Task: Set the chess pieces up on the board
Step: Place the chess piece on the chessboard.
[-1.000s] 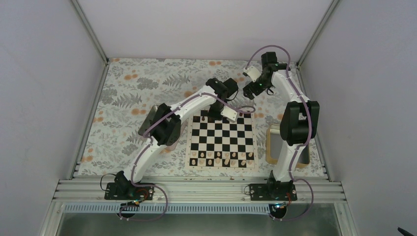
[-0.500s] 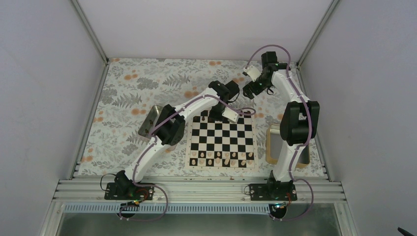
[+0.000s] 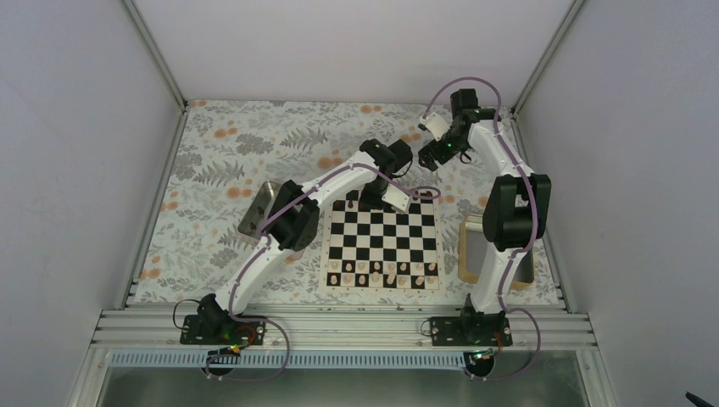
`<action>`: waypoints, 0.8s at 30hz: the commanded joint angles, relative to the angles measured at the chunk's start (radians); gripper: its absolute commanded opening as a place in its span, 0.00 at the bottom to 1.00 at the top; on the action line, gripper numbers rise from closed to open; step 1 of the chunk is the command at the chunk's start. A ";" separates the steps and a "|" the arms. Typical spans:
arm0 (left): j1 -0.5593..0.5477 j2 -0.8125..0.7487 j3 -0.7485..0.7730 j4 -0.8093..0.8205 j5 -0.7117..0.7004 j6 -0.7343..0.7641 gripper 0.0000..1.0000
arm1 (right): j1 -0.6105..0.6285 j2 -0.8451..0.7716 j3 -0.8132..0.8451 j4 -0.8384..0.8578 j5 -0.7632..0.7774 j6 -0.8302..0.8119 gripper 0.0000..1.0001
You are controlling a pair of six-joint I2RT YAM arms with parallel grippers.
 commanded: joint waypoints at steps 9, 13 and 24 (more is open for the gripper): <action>-0.008 0.006 0.014 -0.018 0.015 0.018 0.24 | -0.006 0.006 0.022 -0.019 -0.023 -0.006 1.00; -0.009 0.002 0.023 -0.023 0.009 0.015 0.26 | -0.005 0.005 0.021 -0.018 -0.022 -0.007 1.00; -0.011 -0.068 0.014 -0.024 -0.018 0.011 0.30 | -0.003 -0.005 0.024 -0.021 -0.026 -0.003 1.00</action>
